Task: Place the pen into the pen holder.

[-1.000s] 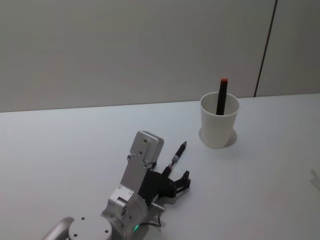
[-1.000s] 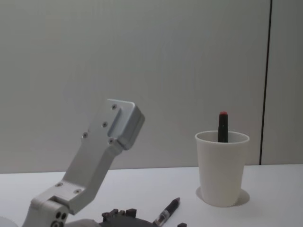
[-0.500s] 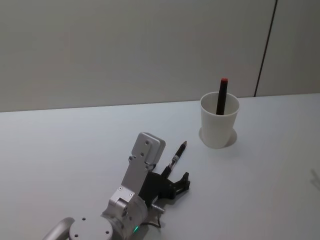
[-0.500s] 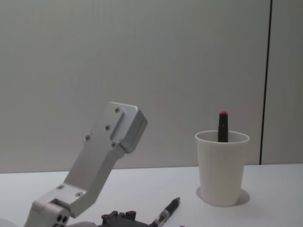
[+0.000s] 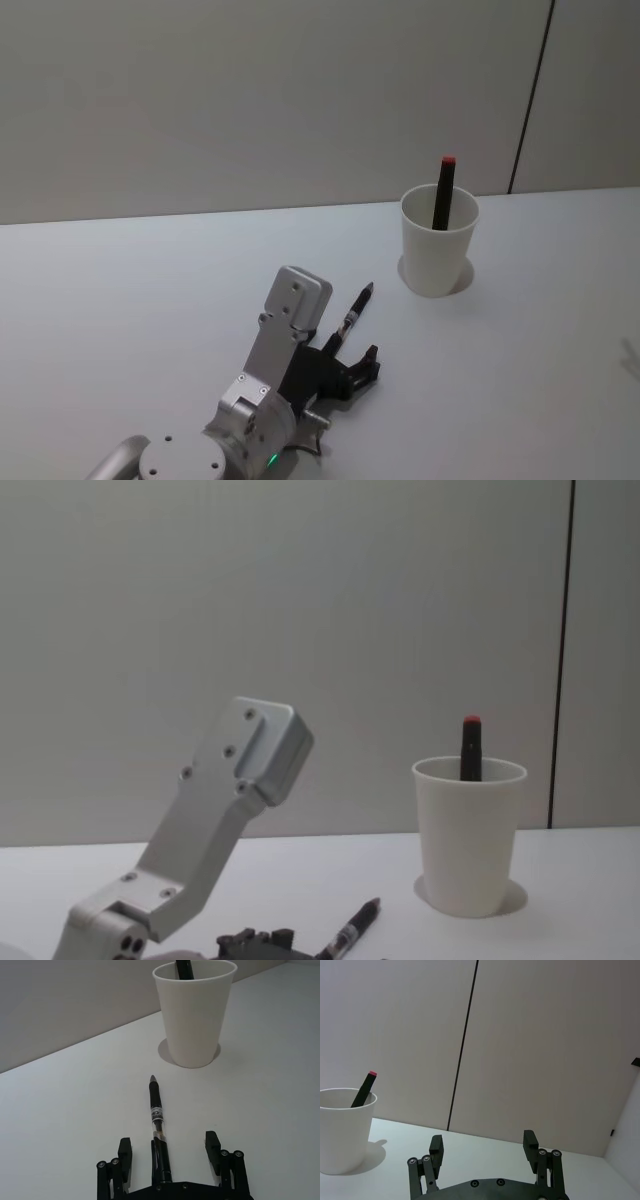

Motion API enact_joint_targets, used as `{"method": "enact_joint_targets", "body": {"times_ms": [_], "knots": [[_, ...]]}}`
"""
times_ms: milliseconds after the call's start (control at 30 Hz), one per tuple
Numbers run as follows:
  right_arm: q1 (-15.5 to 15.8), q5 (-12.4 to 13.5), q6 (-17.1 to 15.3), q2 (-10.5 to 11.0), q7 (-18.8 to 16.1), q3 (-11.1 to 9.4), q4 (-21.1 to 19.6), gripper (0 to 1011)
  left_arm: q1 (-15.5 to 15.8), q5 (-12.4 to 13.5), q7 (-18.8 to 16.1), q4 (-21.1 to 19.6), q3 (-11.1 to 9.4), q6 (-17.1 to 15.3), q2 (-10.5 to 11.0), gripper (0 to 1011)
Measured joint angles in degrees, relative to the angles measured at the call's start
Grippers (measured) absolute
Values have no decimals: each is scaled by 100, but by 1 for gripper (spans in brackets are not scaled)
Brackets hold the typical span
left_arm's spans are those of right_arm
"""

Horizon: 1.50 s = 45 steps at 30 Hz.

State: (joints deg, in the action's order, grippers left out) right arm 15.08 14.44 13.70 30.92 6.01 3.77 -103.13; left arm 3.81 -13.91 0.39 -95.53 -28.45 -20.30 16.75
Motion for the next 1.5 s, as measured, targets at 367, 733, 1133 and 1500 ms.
{"method": "enact_joint_targets", "body": {"times_ms": [367, 733, 1133, 1500], "knots": [[0, 0, 0, 0, 0, 0, 0, 1001, -5, 6, 18, -3, 0, -14, -3, 687], [0, 0, 0, 0, 0, 0, 0, 1002, -7, 12, 19, -4, 4, -21, -3, 561], [0, 0, 0, 0, 0, 0, 0, 1001, -8, 15, 17, -1, 4, -25, -3, 486], [0, 0, 0, 0, 0, 0, 0, 1001, -8, 15, 15, -1, 4, -30, -3, 411]]}}
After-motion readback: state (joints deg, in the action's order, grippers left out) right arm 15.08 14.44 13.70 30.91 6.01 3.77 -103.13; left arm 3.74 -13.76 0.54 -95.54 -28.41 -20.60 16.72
